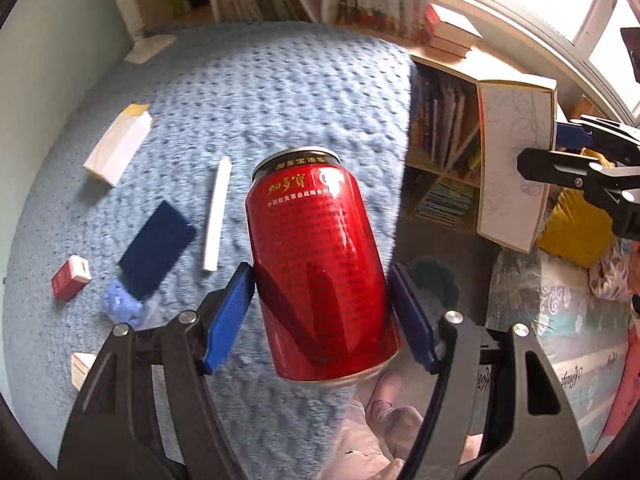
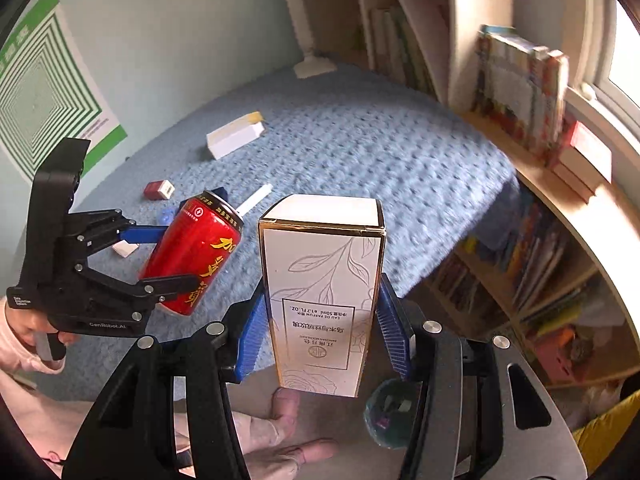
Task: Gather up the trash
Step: 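Carry the can and white box to the wastebasket and open both tools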
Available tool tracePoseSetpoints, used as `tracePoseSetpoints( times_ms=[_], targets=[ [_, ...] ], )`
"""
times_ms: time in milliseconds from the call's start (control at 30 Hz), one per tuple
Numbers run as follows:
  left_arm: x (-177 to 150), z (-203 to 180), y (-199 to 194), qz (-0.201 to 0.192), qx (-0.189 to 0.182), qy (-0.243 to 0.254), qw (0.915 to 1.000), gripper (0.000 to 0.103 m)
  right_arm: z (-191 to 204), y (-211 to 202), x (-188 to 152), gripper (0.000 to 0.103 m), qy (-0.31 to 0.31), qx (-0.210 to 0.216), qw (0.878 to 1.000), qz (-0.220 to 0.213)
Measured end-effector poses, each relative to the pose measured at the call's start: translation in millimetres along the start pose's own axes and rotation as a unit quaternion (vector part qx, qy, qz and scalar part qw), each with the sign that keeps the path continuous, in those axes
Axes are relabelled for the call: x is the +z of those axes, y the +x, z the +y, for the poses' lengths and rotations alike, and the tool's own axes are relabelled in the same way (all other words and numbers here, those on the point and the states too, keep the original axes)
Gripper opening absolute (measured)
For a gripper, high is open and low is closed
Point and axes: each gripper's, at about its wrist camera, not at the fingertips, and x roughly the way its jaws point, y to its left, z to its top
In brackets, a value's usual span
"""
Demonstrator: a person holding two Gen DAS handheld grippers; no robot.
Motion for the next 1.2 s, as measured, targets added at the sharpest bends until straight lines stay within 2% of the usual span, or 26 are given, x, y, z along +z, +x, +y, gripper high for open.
tracePoseSetpoints(
  times_ms=[233, 467, 733, 1200],
  targets=[
    [-7.1, -88.4, 23.7, 0.023, -0.031, 0.066, 0.9971, 0.066, -59.8, -30.6, -76.8, 0.052, 0.091, -0.023, 0.996, -0.005],
    [-22.5, -149.2, 67.4, 0.060, -0.053, 0.110, 0.9908, 0.066, -100.3, -24.4, -144.0, 0.052, 0.166, -0.027, 0.986, 0.005],
    [-40.3, -194.4, 137.0, 0.112, -0.067, 0.143, 0.9810, 0.067, -137.7, 18.1, -205.2, 0.052, 0.248, -0.025, 0.968, 0.020],
    [-66.6, -236.3, 270.9, 0.182, -0.086, 0.175, 0.9638, 0.066, -198.1, 108.8, -292.3, 0.052, 0.351, -0.024, 0.935, 0.043]
  ],
)
